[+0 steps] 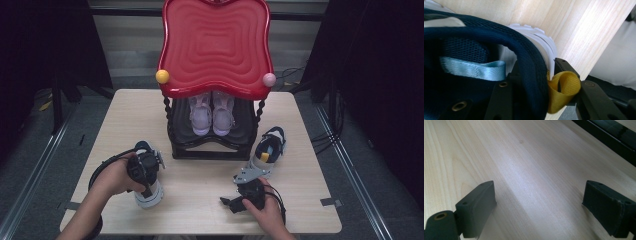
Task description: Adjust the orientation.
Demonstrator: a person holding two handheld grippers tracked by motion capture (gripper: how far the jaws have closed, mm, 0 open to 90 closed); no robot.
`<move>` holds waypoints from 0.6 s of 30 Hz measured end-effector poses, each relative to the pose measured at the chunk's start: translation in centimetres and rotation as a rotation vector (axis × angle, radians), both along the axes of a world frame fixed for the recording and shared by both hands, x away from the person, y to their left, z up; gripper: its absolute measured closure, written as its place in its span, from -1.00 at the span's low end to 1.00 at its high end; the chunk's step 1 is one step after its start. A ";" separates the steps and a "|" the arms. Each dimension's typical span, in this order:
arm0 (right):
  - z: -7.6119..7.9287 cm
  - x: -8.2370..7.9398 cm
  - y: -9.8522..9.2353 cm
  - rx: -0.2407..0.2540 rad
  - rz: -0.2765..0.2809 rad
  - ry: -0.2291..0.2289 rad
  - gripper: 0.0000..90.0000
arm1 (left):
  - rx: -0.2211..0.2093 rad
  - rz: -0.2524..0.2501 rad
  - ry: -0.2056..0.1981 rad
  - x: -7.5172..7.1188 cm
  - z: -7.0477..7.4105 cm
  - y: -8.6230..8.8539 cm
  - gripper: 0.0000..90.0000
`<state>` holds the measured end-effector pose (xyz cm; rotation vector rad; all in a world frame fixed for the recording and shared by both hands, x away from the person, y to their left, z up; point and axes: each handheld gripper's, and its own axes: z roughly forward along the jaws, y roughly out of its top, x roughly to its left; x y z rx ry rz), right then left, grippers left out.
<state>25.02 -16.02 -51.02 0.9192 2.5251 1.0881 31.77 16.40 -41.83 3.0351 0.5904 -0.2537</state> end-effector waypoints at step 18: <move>0.0 0.0 0.0 0.000 0.000 -0.002 -0.77 | 0.006 0.010 0.034 -0.2 -0.6 -0.5 0.62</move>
